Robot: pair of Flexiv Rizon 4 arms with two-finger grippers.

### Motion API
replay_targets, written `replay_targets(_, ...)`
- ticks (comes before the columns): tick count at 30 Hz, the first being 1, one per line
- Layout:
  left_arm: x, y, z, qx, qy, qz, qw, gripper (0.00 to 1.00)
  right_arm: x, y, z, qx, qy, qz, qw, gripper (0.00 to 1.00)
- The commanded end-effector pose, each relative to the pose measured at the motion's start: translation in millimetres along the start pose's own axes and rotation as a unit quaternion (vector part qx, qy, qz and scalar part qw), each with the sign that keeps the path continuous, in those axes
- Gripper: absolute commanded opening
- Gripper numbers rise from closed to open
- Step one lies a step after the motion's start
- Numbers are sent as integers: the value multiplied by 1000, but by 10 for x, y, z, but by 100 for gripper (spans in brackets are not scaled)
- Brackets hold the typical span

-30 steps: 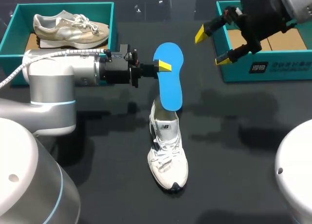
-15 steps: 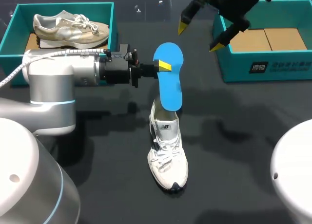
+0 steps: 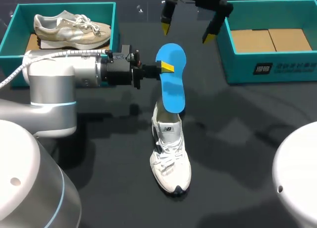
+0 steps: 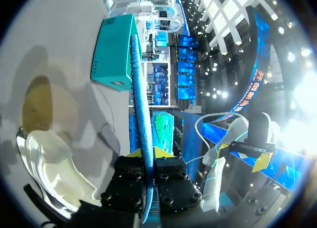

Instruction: Take the shoe out of the shoebox, open the shoe tongue, remove and reinsert the insole, then place the shoe into the shoebox

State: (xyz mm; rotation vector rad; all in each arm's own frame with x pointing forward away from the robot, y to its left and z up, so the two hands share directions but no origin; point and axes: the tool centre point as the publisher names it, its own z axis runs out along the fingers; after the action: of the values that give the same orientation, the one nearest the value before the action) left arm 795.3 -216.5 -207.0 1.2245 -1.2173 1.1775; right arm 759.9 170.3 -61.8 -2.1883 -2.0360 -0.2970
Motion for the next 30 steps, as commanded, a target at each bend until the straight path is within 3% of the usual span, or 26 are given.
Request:
replay_targets(1, -13, -4, 17, 0, 1, 0, 1000, 0, 101, 25, 30, -2, -141, 1, 990, 100)
replay_targets(19, -13, -4, 17, 0, 1, 0, 1000, 0, 255, -65, 76, -9, -156, -2, 988, 100)
replay_targets(30, -13, -4, 17, 0, 1, 0, 1000, 0, 26, -65, 39, -18, -72, 16, 997, 100)
